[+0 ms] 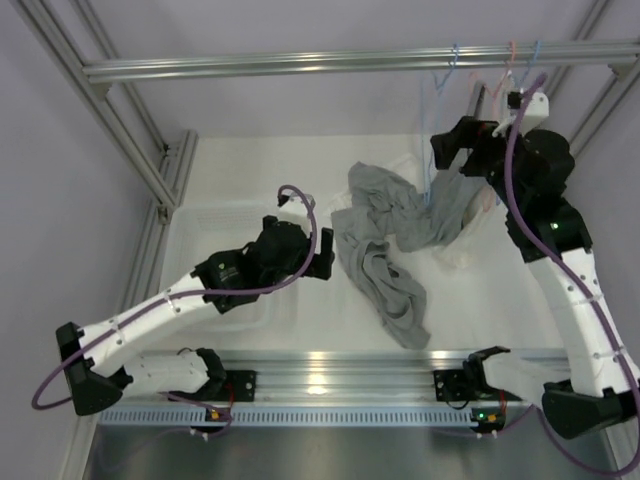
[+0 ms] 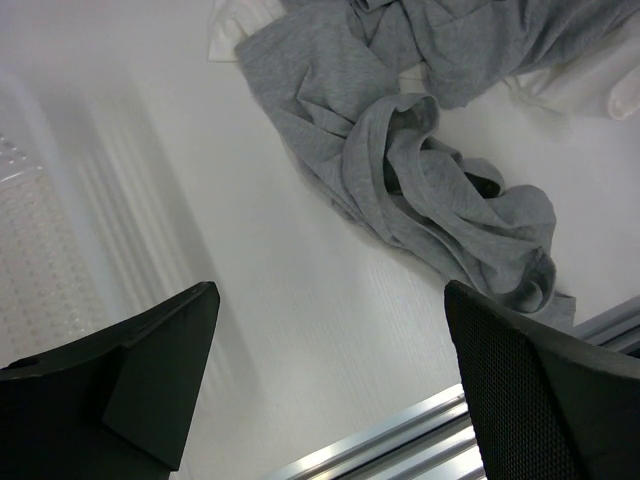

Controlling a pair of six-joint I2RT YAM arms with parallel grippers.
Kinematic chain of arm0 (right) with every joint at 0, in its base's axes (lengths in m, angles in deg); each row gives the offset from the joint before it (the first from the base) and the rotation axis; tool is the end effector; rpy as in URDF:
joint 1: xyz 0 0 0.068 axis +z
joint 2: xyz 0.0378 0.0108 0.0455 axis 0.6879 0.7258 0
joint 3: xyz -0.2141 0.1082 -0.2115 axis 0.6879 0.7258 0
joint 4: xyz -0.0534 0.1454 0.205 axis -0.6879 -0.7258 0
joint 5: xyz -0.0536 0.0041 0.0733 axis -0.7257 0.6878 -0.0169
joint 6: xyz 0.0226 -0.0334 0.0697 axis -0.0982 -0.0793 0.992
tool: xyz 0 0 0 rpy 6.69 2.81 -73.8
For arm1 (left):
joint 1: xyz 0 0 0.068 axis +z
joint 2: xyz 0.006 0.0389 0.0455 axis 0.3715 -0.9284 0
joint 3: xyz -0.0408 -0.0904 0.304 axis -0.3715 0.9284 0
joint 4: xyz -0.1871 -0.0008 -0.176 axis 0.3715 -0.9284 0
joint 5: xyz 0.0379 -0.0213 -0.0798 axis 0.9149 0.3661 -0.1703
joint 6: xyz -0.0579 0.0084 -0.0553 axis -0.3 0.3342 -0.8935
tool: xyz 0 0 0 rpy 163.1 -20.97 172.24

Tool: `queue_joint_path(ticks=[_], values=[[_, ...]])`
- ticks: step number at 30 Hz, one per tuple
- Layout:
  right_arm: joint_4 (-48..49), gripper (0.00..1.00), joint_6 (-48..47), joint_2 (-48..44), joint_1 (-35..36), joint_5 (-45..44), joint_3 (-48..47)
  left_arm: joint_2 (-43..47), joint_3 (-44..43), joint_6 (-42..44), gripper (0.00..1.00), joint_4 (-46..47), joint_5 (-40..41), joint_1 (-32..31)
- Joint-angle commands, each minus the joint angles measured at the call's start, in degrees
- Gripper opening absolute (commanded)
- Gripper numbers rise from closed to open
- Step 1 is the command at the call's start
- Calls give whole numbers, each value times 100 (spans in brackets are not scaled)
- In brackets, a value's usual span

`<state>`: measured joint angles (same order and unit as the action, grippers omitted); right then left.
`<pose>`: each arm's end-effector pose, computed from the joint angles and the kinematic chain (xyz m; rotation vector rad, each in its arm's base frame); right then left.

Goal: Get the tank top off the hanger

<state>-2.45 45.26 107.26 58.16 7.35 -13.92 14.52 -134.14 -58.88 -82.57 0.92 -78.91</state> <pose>0.2340 0.0616 0.5102 -0.0021 1.6697 0.3916 0.1495 -0.1753 0.3738 0.2723 2.1028 -0.4086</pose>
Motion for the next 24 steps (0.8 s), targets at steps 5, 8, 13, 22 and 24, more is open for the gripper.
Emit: queue_joint_path(ticks=[5,8,13,22,24], values=[[-973,99,-134,-1585,-81,19,103,-1191,-645,-286,99,703,-714,-64],[-1508,99,-239,-1955,-81,80,-28,-1869,-943,-523,99,801,-785,-196],[-2090,99,-380,-2526,-73,168,-213,-3036,-1610,-568,99,809,-619,-529],[-2785,99,-556,-3150,-73,353,-398,-4953,-2297,-295,99,766,-1215,-618],[-2864,99,-608,-3186,-81,396,-477,-5288,-2333,-374,99,713,-1260,-618]])
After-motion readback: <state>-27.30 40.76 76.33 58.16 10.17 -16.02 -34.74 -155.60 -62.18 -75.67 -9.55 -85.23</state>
